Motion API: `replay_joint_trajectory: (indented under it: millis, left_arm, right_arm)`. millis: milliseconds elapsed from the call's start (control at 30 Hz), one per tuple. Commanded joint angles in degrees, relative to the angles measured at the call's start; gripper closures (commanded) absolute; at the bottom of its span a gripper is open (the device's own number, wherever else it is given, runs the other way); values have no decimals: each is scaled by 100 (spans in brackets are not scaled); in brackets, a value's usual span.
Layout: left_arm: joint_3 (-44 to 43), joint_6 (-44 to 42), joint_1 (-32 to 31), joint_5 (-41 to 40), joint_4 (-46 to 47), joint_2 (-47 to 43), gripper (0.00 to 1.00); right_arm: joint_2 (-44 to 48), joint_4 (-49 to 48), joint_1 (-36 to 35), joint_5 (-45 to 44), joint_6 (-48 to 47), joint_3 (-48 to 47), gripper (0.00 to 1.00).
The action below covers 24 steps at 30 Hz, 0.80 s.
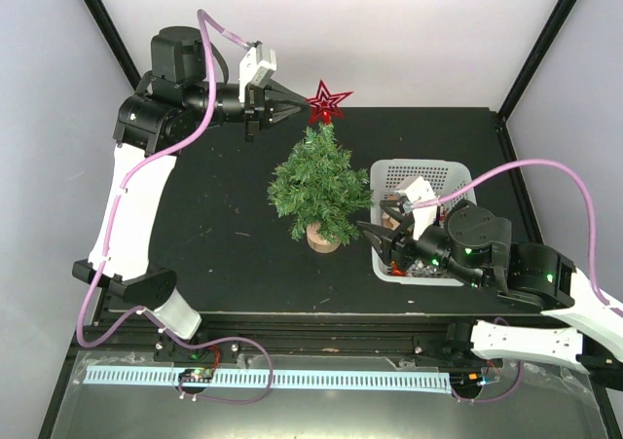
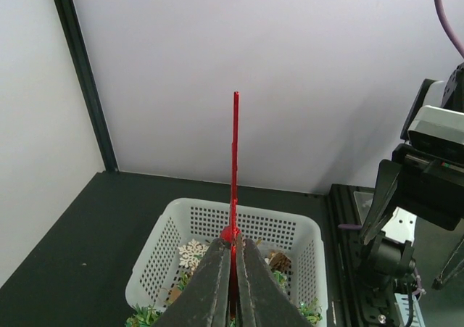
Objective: Decorate the small christmas tree
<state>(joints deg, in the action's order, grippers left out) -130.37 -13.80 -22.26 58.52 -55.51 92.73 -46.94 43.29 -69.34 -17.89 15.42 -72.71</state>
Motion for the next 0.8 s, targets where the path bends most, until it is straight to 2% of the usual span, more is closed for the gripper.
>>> replay_joint_trajectory:
  millis: [0, 100, 200, 400, 433, 567, 600, 767]
  left_arm:
    - [-178, 97, -50, -113, -261, 113, 94]
    - [-186, 97, -56, -95, -254, 114, 92]
    - [-184, 80, -53, -116, -259, 107, 84]
    - [-176, 22, -42, -172, -297, 84, 75]
    - [-177, -6, -34, -196, -321, 68, 72]
    - [-57, -125, 118, -93, -415, -101, 38]
    - [36, -165, 170, -61, -440, -190, 33]
    - [965, -757, 532, -151, -701, -863, 25]
  right_arm:
    - [40, 24, 0, -107, 41, -59, 38]
    - [44, 7, 5, -128, 33, -64, 38]
    - [36, -20, 1, -150, 18, -64, 37]
    - [1, -107, 4, -251, 0, -81, 37]
    - [0, -124, 0, -305, 3, -85, 37]
    - [-53, -59, 2, -539, -13, -147, 35]
    - [-67, -27, 1, -584, -17, -159, 34]
    - [-40, 109, 4, -691, 60, -111, 31]
